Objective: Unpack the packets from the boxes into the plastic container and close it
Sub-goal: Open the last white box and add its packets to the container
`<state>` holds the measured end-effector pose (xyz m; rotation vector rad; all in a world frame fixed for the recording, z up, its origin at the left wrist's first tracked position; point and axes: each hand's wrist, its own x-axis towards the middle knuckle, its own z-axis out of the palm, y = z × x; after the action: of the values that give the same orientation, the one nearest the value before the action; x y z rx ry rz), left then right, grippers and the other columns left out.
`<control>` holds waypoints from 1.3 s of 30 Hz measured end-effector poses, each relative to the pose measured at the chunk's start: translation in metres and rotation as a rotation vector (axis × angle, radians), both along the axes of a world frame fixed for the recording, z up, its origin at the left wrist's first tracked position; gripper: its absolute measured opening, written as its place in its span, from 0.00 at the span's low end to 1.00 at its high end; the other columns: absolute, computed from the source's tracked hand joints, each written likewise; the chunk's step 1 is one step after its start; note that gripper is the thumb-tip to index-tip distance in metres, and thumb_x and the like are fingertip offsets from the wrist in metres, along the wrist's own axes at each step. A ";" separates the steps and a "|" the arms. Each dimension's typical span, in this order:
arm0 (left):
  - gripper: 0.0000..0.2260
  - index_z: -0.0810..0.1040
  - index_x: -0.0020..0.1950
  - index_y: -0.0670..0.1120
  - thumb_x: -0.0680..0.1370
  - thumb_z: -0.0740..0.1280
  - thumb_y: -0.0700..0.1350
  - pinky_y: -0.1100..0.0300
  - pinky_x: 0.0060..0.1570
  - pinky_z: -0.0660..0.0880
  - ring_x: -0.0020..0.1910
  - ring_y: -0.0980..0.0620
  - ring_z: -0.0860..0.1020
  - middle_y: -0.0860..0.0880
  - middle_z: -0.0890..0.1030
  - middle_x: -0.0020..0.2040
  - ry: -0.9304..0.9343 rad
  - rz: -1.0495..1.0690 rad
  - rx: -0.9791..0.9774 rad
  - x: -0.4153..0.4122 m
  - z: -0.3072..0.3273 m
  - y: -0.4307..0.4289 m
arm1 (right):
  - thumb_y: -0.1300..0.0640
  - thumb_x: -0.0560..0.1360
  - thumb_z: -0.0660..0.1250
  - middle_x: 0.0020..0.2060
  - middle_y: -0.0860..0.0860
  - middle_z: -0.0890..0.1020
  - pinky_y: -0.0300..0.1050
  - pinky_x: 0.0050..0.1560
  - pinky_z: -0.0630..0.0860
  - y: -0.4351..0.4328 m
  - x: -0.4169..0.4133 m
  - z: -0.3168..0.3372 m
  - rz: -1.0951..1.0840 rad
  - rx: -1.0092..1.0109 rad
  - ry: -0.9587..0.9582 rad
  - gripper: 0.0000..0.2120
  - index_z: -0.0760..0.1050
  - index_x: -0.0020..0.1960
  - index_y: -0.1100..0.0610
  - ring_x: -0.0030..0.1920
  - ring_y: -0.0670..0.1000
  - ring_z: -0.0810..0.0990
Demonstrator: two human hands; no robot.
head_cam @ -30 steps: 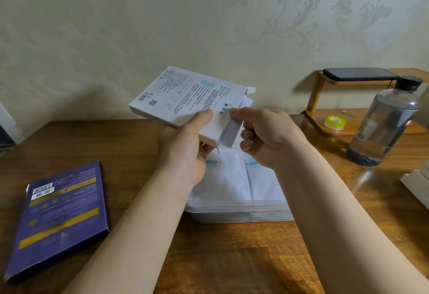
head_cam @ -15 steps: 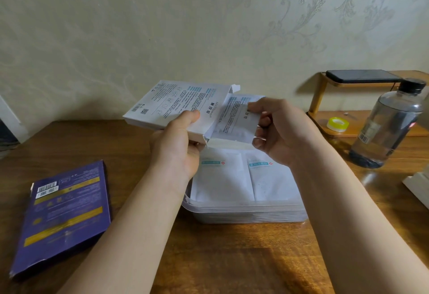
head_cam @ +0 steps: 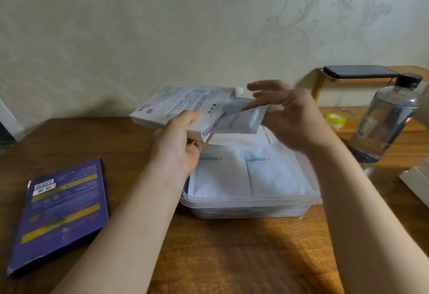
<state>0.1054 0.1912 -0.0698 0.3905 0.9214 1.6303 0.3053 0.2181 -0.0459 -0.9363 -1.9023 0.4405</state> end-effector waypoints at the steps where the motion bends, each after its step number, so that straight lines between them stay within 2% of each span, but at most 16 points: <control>1: 0.08 0.82 0.49 0.44 0.75 0.72 0.33 0.51 0.41 0.84 0.53 0.42 0.85 0.43 0.87 0.49 0.008 -0.001 -0.009 0.000 0.000 0.000 | 0.65 0.70 0.75 0.58 0.46 0.81 0.35 0.57 0.76 -0.001 0.008 0.004 0.010 -0.020 0.023 0.12 0.84 0.47 0.49 0.56 0.42 0.81; 4: 0.09 0.82 0.52 0.44 0.75 0.72 0.32 0.54 0.37 0.83 0.49 0.44 0.86 0.43 0.87 0.49 0.009 0.022 0.008 -0.002 0.001 -0.001 | 0.68 0.69 0.76 0.47 0.46 0.87 0.42 0.51 0.81 -0.007 0.026 0.012 0.088 -0.076 0.216 0.11 0.84 0.42 0.52 0.50 0.46 0.85; 6: 0.14 0.81 0.57 0.43 0.74 0.72 0.31 0.48 0.45 0.85 0.48 0.43 0.87 0.42 0.87 0.52 0.009 0.058 0.035 -0.002 0.002 -0.002 | 0.63 0.66 0.78 0.35 0.45 0.85 0.44 0.43 0.80 -0.009 0.031 0.015 0.138 -0.125 0.358 0.10 0.83 0.34 0.49 0.39 0.48 0.84; 7: 0.15 0.81 0.58 0.42 0.74 0.73 0.31 0.45 0.49 0.84 0.48 0.43 0.87 0.42 0.87 0.52 0.028 0.083 0.043 0.000 0.003 -0.002 | 0.60 0.64 0.78 0.32 0.46 0.83 0.47 0.42 0.80 -0.009 0.031 0.015 0.161 -0.154 0.435 0.07 0.82 0.33 0.50 0.37 0.51 0.82; 8: 0.14 0.81 0.56 0.42 0.73 0.73 0.30 0.44 0.50 0.84 0.47 0.44 0.87 0.42 0.87 0.50 0.060 0.108 0.045 0.002 0.003 -0.003 | 0.59 0.63 0.79 0.33 0.50 0.82 0.51 0.42 0.80 -0.009 0.033 0.015 0.186 -0.196 0.519 0.07 0.82 0.35 0.53 0.37 0.54 0.81; 10: 0.13 0.81 0.53 0.43 0.73 0.73 0.30 0.48 0.46 0.85 0.44 0.47 0.88 0.44 0.88 0.47 0.117 0.125 0.053 0.008 0.003 -0.006 | 0.61 0.62 0.79 0.36 0.56 0.81 0.56 0.44 0.82 -0.005 0.036 0.015 0.224 -0.283 0.645 0.10 0.80 0.40 0.57 0.40 0.59 0.81; 12: 0.12 0.81 0.51 0.45 0.73 0.74 0.31 0.55 0.39 0.84 0.40 0.51 0.87 0.48 0.88 0.44 0.144 0.111 0.054 0.011 0.001 -0.007 | 0.64 0.64 0.77 0.40 0.58 0.82 0.57 0.46 0.82 -0.003 0.039 0.015 0.212 -0.345 0.656 0.13 0.79 0.45 0.59 0.42 0.59 0.82; 15: 0.13 0.81 0.50 0.48 0.74 0.74 0.31 0.60 0.35 0.82 0.38 0.55 0.86 0.52 0.88 0.42 0.132 0.109 0.038 0.012 -0.001 -0.008 | 0.67 0.64 0.79 0.45 0.59 0.82 0.59 0.51 0.82 0.001 0.042 0.008 0.105 -0.415 0.505 0.16 0.81 0.48 0.55 0.44 0.59 0.82; 18: 0.14 0.82 0.52 0.49 0.75 0.73 0.32 0.61 0.34 0.81 0.41 0.55 0.87 0.52 0.88 0.47 0.123 0.105 0.043 0.012 0.000 -0.009 | 0.71 0.68 0.75 0.47 0.60 0.82 0.62 0.53 0.82 0.002 0.042 0.004 -0.027 -0.484 0.294 0.16 0.82 0.48 0.52 0.45 0.60 0.83; 20: 0.14 0.82 0.53 0.50 0.75 0.73 0.32 0.61 0.34 0.80 0.42 0.54 0.87 0.51 0.88 0.49 0.125 0.107 0.053 0.012 -0.001 -0.010 | 0.71 0.69 0.75 0.45 0.58 0.83 0.58 0.51 0.83 0.000 0.039 0.003 -0.068 -0.549 0.158 0.16 0.81 0.48 0.53 0.45 0.58 0.83; 23: 0.15 0.82 0.54 0.49 0.75 0.73 0.32 0.60 0.35 0.81 0.43 0.53 0.87 0.50 0.88 0.51 0.134 0.119 0.062 0.012 -0.001 -0.010 | 0.66 0.71 0.75 0.43 0.55 0.83 0.46 0.42 0.84 -0.004 0.032 0.001 -0.156 -0.603 -0.070 0.13 0.81 0.52 0.54 0.42 0.54 0.82; 27: 0.14 0.82 0.53 0.50 0.75 0.73 0.32 0.62 0.32 0.79 0.42 0.54 0.87 0.50 0.88 0.50 0.141 0.121 0.063 0.013 -0.002 -0.010 | 0.59 0.72 0.75 0.41 0.46 0.78 0.36 0.31 0.71 -0.004 0.024 0.000 -0.326 -0.514 -0.428 0.11 0.79 0.52 0.50 0.39 0.45 0.77; 29: 0.15 0.82 0.55 0.49 0.74 0.73 0.32 0.62 0.32 0.79 0.42 0.54 0.87 0.50 0.88 0.51 0.142 0.121 0.063 0.013 -0.002 -0.010 | 0.60 0.71 0.74 0.41 0.47 0.77 0.38 0.31 0.69 -0.004 0.021 -0.001 -0.370 -0.482 -0.502 0.10 0.79 0.50 0.52 0.39 0.46 0.76; 32: 0.16 0.81 0.57 0.49 0.74 0.74 0.32 0.60 0.35 0.81 0.45 0.53 0.87 0.50 0.88 0.52 0.134 0.126 0.061 0.012 -0.001 -0.010 | 0.64 0.70 0.72 0.42 0.52 0.78 0.42 0.33 0.69 -0.003 0.012 -0.003 -0.453 -0.426 -0.581 0.09 0.80 0.49 0.57 0.44 0.55 0.77; 36: 0.16 0.81 0.56 0.49 0.75 0.73 0.31 0.60 0.35 0.81 0.43 0.53 0.87 0.51 0.88 0.50 0.121 0.118 0.058 0.013 -0.001 -0.011 | 0.68 0.70 0.66 0.40 0.56 0.76 0.46 0.40 0.68 -0.005 -0.001 -0.009 -0.571 -0.372 -0.657 0.06 0.72 0.41 0.60 0.43 0.60 0.74; 39: 0.17 0.81 0.59 0.49 0.75 0.73 0.32 0.60 0.35 0.82 0.43 0.53 0.87 0.51 0.88 0.51 0.125 0.115 0.063 0.012 0.000 -0.011 | 0.67 0.71 0.65 0.47 0.60 0.74 0.48 0.44 0.67 -0.006 -0.008 -0.010 -0.638 -0.353 -0.687 0.06 0.72 0.46 0.60 0.50 0.63 0.73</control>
<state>0.1175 0.1803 -0.0699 0.4952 1.0035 1.7583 0.2977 0.2116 -0.0560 -2.0468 -1.9807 0.0568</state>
